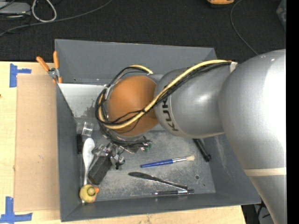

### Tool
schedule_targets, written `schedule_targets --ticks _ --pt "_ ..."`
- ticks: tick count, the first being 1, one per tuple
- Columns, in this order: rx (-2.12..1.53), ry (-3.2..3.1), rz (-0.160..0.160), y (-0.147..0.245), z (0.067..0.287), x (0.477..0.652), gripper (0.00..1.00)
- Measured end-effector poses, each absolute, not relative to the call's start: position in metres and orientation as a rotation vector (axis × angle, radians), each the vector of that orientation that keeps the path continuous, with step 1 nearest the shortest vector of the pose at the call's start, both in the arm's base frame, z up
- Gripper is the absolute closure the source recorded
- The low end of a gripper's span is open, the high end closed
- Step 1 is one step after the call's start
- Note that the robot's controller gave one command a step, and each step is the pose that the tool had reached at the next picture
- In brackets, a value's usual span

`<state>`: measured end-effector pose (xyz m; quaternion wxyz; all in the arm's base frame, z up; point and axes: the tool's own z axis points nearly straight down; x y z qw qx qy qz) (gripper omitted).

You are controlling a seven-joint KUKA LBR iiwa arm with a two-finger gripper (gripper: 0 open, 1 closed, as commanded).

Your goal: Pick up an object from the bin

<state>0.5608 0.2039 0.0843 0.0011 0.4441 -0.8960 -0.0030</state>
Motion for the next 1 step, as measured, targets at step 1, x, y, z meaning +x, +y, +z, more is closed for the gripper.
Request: schedule_targets --ticks 1 --pt "1.396 -2.818 -0.008 0.2047 0.1053 0.5622 1.00"
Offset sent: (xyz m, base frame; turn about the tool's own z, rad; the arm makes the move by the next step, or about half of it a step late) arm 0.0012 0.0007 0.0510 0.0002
